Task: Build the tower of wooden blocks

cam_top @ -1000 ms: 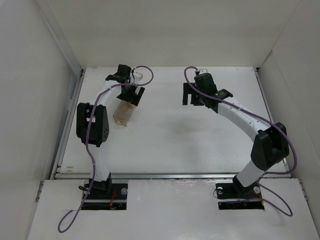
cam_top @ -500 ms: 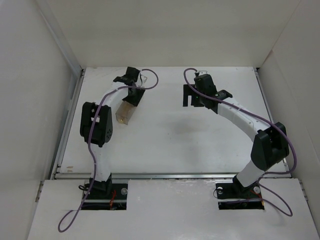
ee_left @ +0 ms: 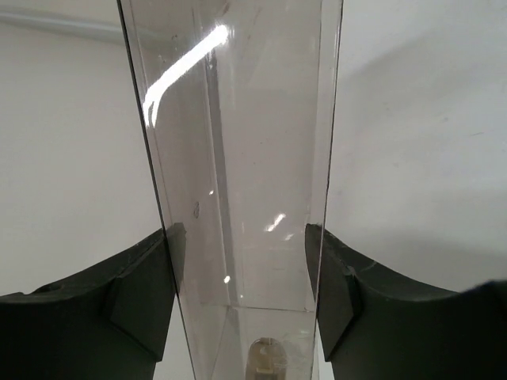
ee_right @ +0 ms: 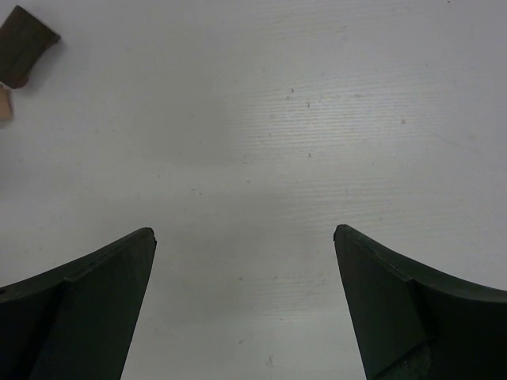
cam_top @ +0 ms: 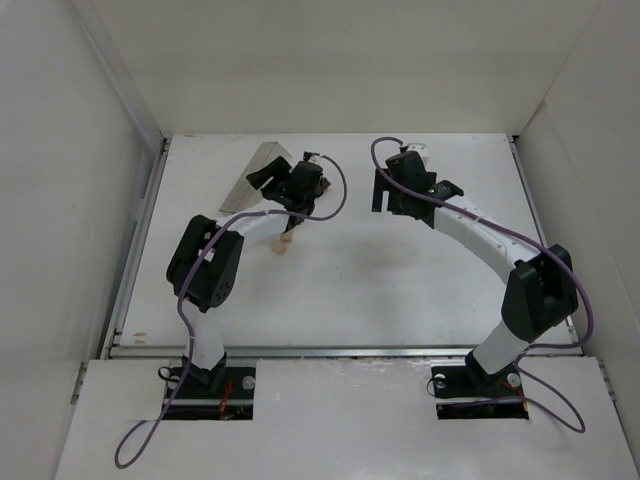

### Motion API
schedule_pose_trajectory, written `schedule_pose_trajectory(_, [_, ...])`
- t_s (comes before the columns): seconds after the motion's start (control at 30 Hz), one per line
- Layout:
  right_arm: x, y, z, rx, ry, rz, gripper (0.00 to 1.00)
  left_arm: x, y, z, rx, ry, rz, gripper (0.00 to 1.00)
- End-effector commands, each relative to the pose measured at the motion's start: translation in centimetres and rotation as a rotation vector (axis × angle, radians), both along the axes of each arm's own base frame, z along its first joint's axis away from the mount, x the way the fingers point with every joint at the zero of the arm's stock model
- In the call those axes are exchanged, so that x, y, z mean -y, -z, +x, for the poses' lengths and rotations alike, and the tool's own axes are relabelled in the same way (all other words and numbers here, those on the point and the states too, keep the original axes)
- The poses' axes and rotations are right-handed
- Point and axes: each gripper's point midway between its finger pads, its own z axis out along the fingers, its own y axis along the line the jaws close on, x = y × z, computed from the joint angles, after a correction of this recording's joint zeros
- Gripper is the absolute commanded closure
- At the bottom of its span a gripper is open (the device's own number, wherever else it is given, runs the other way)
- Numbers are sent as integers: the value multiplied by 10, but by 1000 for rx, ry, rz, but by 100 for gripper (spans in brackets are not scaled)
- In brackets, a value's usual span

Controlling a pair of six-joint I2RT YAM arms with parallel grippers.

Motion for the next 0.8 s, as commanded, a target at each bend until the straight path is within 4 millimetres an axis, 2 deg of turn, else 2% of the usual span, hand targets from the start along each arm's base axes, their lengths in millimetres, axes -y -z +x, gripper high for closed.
schedule_pose_trajectory(0.0, [14,-18,-4,47,87,-12,0,-3,-36,-7,135,-69,50,100])
schedule_pose_trajectory(0.03, [15,-17,-6,38,87,-17,0,-3,-30,-9,103,-58,52,100])
schedule_pose_trajectory(0.13, [15,-17,-6,38,93,-11,0,10,-27,-3,102,-37,-66,100])
schedule_pose_trajectory(0.2, [13,-18,-7,43,85,2,0,10,-37,2,60,-35,-167,100])
schedule_pose_trajectory(0.23, [10,-17,-8,33,51,0,0,10,-30,12,38,-36,-338,100])
schedule_pose_trajectory(0.27, [6,-22,-8,47,40,21,0,3,-23,6,-45,-48,-390,100])
schedule_pose_trajectory(0.3, [3,-23,-7,50,18,27,0,4,-31,16,-53,-39,-485,100])
schedule_pose_trajectory(0.37, [-7,-20,-9,35,-33,55,0,-3,-15,20,-162,5,-722,100])
schedule_pose_trajectory(0.5, [-29,-20,-9,24,-140,119,0,-6,-2,2,-387,146,-1092,100])
schedule_pose_trajectory(0.53, [-34,-26,-7,39,-154,139,0,-6,11,-5,-450,164,-1146,100])
schedule_pose_trajectory(0.57, [-39,-22,-5,23,-171,149,0,-6,20,-10,-498,185,-1229,100])
schedule_pose_trajectory(0.63, [-47,-29,4,40,-167,179,0,-9,37,-19,-566,195,-1263,100])
schedule_pose_trajectory(0.67, [-51,-22,10,25,-156,184,0,-9,52,-25,-610,200,-1278,100])
schedule_pose_trajectory(0.73, [-52,-14,16,-26,-70,208,0,-6,58,-35,-673,232,-1376,100])
schedule_pose_trajectory(0.77, [-57,-29,28,-6,-35,236,0,-5,59,-38,-696,258,-1426,100])
